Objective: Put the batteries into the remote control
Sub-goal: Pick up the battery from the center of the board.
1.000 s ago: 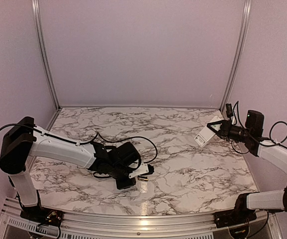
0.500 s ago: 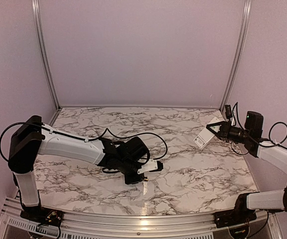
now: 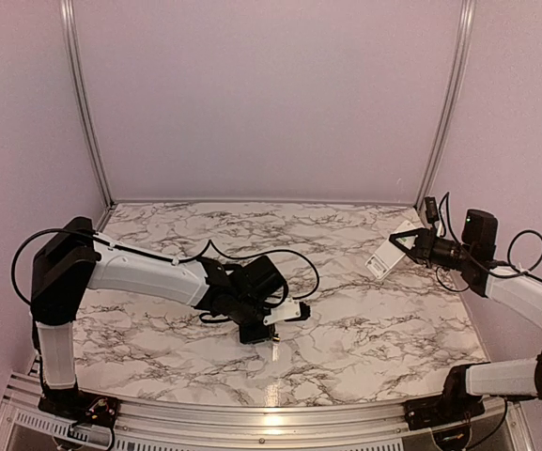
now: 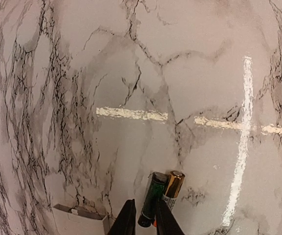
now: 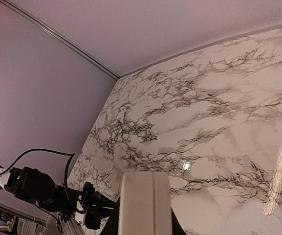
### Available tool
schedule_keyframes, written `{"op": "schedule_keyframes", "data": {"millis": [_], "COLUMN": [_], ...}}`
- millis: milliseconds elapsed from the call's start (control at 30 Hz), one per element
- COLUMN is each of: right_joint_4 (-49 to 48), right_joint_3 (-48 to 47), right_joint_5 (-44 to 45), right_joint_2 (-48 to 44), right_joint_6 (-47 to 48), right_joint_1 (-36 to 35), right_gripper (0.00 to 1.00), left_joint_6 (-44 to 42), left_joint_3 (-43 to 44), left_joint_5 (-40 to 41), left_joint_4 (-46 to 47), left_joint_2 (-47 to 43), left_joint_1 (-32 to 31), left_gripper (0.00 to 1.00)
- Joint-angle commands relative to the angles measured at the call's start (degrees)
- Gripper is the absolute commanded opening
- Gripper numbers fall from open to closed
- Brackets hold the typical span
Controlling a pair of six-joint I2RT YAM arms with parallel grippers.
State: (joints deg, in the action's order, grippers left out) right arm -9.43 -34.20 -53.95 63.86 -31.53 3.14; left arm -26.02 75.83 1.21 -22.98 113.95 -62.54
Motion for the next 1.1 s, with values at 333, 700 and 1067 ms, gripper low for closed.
{"op": "schedule_keyframes", "data": {"millis": [333,700,1067], "right_joint_4": [-2.11,-2.08,-2.42], "right_joint_3": [-0.04,-0.08,-0.26], "right_joint_5": [-0.81,-0.63,-0.91], "right_joint_2": [0.27,0.44,0.92], "right_joint_6": [-0.29,-0.03,-0.06], "right_joint_1": [-0.50,-0.50,-0.50], "right_gripper": [0.00,0.00,0.00], "left_joint_6": [-0.17,2.00,10.65], "left_joint_3": [2.41,6.14,5.29], "left_joint_5": [1.97,0.82,-2.32], "left_joint_4": [-1.75,-5.35,-5.92], "left_joint_2": [3.57,6.44,-1.06], "left_joint_1": [1.14,2.93,3.13], "left_gripper": [0.16,0.08,0.00]}}
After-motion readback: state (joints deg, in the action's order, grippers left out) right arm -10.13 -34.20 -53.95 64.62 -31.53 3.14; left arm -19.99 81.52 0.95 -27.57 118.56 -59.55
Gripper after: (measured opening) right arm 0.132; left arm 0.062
